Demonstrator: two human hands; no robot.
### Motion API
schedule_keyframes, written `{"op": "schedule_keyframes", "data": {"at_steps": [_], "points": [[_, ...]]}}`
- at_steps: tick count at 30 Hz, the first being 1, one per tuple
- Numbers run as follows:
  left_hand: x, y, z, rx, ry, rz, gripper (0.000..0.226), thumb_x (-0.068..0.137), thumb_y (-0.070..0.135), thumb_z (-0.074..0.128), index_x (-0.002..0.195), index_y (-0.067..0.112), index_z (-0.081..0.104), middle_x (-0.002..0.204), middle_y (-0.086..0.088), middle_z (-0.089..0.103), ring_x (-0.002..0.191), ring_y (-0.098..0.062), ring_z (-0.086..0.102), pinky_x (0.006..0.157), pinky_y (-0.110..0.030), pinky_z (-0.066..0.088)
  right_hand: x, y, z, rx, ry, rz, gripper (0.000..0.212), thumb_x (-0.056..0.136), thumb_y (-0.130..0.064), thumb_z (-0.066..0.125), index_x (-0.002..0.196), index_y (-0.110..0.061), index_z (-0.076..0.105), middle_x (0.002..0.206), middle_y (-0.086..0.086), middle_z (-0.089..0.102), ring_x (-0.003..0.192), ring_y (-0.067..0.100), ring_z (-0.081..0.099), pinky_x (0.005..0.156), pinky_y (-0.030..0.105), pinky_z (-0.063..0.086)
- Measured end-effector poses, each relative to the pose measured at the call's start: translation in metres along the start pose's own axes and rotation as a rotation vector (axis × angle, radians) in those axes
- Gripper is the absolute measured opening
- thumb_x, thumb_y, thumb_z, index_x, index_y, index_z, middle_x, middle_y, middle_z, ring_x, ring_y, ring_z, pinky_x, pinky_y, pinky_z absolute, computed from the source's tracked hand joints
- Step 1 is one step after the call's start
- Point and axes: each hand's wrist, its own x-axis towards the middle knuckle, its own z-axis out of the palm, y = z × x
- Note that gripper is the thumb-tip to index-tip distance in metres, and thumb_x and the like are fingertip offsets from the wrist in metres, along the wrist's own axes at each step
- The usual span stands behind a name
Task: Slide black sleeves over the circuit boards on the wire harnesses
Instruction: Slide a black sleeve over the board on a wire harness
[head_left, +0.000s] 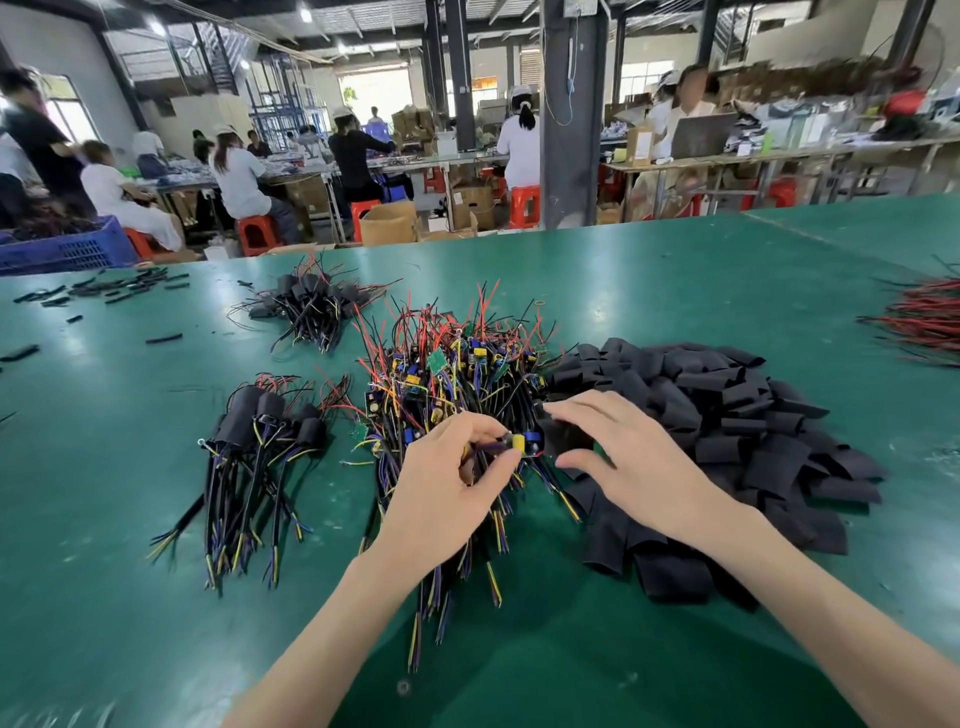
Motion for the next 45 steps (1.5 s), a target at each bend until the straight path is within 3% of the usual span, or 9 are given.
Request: {"op": "schedule_keyframes", "data": {"at_steps": [7, 14, 17, 23, 29, 34, 40, 45], "points": [[0.001, 0.004, -0.001, -0.089, 0.020, -0.100, 0.020, 0.082, 0.009, 0.072, 0.091, 0.025, 0.064, 0.086, 0.018, 0.067, 0.084, 0.004, 0.060, 0.069, -0.012, 0.046, -0.001, -0.005, -0.001, 0.127, 0.020, -0.019, 0.041, 0.082, -0.015, 0.071, 0.121, -0.007, 0.060, 0.116, 0.003, 0.060, 0.109, 0.019, 0.051, 0.094, 0.012, 0.029], [0.001, 0.011, -0.003, -0.189, 0.012, -0.138, 0.026, 0.081, 0.001, 0.069, 0.088, 0.025, 0.064, 0.084, 0.014, 0.068, 0.082, 0.005, 0.061, 0.070, -0.008, 0.044, 0.000, -0.005, -0.003, 0.297, 0.024, 0.042, 0.037, 0.080, -0.013, 0.073, 0.115, -0.011, 0.064, 0.110, -0.005, 0.061, 0.102, 0.012, 0.055, 0.089, 0.018, 0.038], [0.000, 0.013, -0.002, -0.207, 0.017, -0.149, 0.023, 0.082, 0.001, 0.068, 0.088, 0.023, 0.065, 0.083, 0.013, 0.069, 0.079, 0.005, 0.060, 0.070, -0.008, 0.043, 0.000, -0.004, -0.002, 0.294, 0.040, 0.046, 0.039, 0.075, -0.014, 0.076, 0.113, -0.011, 0.066, 0.107, -0.006, 0.060, 0.099, 0.009, 0.054, 0.086, 0.014, 0.037], [0.000, 0.014, -0.004, -0.217, 0.024, -0.158, 0.027, 0.083, 0.003, 0.068, 0.086, 0.029, 0.062, 0.083, 0.015, 0.069, 0.077, 0.005, 0.060, 0.071, -0.005, 0.041, -0.001, -0.006, -0.002, 0.226, 0.122, 0.000, 0.038, 0.073, -0.015, 0.078, 0.110, -0.010, 0.068, 0.106, -0.005, 0.060, 0.101, 0.012, 0.055, 0.093, 0.023, 0.039], [0.001, 0.014, -0.005, -0.190, 0.027, -0.150, 0.031, 0.081, 0.002, 0.070, 0.086, 0.032, 0.062, 0.084, 0.015, 0.068, 0.080, 0.003, 0.061, 0.074, -0.007, 0.042, -0.001, -0.008, -0.006, 0.412, 0.032, 0.094, 0.034, 0.075, -0.012, 0.077, 0.108, -0.011, 0.068, 0.098, -0.008, 0.064, 0.092, 0.009, 0.060, 0.080, 0.018, 0.047], [0.001, 0.015, -0.005, -0.216, 0.042, -0.175, 0.030, 0.081, 0.003, 0.070, 0.086, 0.031, 0.061, 0.086, 0.011, 0.069, 0.080, -0.004, 0.061, 0.073, -0.008, 0.041, 0.000, -0.010, -0.008, 0.481, 0.008, 0.113, 0.036, 0.073, -0.009, 0.078, 0.108, -0.010, 0.068, 0.100, -0.005, 0.064, 0.094, 0.010, 0.060, 0.082, 0.027, 0.050], [0.002, 0.014, -0.006, -0.238, 0.037, -0.182, 0.029, 0.082, 0.003, 0.070, 0.085, 0.031, 0.062, 0.081, 0.015, 0.069, 0.074, 0.002, 0.059, 0.074, -0.009, 0.042, -0.002, -0.012, -0.007, 0.445, 0.128, 0.095, 0.036, 0.072, -0.011, 0.079, 0.106, -0.012, 0.068, 0.103, -0.004, 0.064, 0.092, 0.002, 0.057, 0.081, 0.014, 0.046], [0.003, 0.011, -0.005, -0.260, 0.026, -0.181, 0.028, 0.081, 0.001, 0.069, 0.086, 0.028, 0.063, 0.081, 0.016, 0.069, 0.076, 0.004, 0.061, 0.076, -0.009, 0.042, -0.001, -0.010, -0.005, 0.563, 0.097, 0.159, 0.036, 0.071, -0.008, 0.079, 0.102, -0.023, 0.068, 0.097, -0.009, 0.066, 0.089, 0.002, 0.060, 0.075, 0.015, 0.048]]}}
